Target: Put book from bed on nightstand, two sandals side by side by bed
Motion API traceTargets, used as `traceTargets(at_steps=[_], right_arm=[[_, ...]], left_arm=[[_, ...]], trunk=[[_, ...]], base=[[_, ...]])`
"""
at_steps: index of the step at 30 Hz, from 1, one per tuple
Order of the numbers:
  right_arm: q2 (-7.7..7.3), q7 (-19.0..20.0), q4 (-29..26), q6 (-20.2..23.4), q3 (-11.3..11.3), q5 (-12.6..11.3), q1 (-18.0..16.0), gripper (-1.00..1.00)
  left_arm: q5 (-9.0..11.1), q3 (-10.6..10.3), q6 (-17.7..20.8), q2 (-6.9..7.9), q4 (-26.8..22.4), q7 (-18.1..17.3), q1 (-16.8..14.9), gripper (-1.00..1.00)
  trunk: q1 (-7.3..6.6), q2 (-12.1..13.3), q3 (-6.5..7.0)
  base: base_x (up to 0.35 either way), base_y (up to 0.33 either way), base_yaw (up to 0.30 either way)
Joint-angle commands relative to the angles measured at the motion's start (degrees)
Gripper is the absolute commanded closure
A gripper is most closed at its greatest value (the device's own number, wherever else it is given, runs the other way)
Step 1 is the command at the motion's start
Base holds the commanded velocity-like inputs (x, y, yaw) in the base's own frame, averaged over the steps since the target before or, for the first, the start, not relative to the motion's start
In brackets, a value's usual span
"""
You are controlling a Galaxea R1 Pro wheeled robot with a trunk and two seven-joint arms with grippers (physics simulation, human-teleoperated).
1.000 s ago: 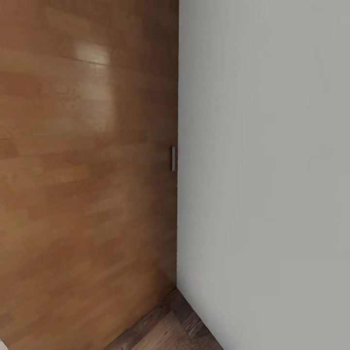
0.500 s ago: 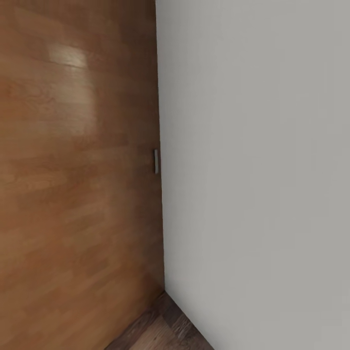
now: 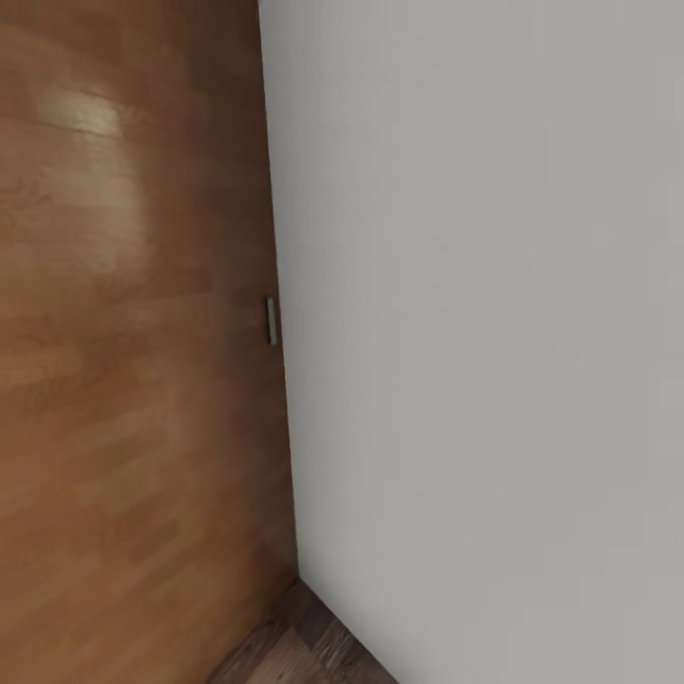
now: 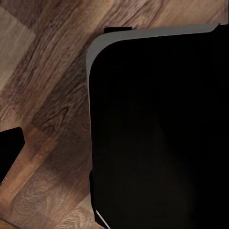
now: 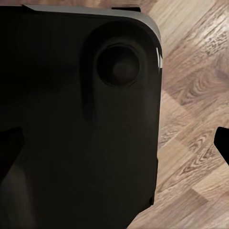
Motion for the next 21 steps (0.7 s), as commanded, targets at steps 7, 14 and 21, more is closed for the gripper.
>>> traceTargets(at_steps=[7, 14, 21], right_arm=[[-0.03, 0.03, 0.00, -0.04, -0.06, -0.03, -0.01, -1.00], [-0.05, 0.05, 0.01, -0.04, -0.09, -0.03, -0.01, -1.00], [-0.07, 0.06, -0.01, -0.04, -0.10, -0.03, -0.01, -1.00]], left_arm=[[-0.03, -0.08, -0.18, 0.00, 0.00, 0.06, -0.01, -1.00], [-0.03, -0.08, -0.18, 0.00, 0.01, 0.06, -0.01, -1.00], [-0.03, -0.08, -0.18, 0.00, 0.01, 0.06, -0.01, -1.00]], trunk=[[0.00, -0.02, 0.42], [0.00, -0.02, 0.88], [0.00, -0.02, 1.34]], base=[[0.000, 0.000, -0.216], [0.000, 0.000, -0.218], [0.000, 0.000, -0.222]])
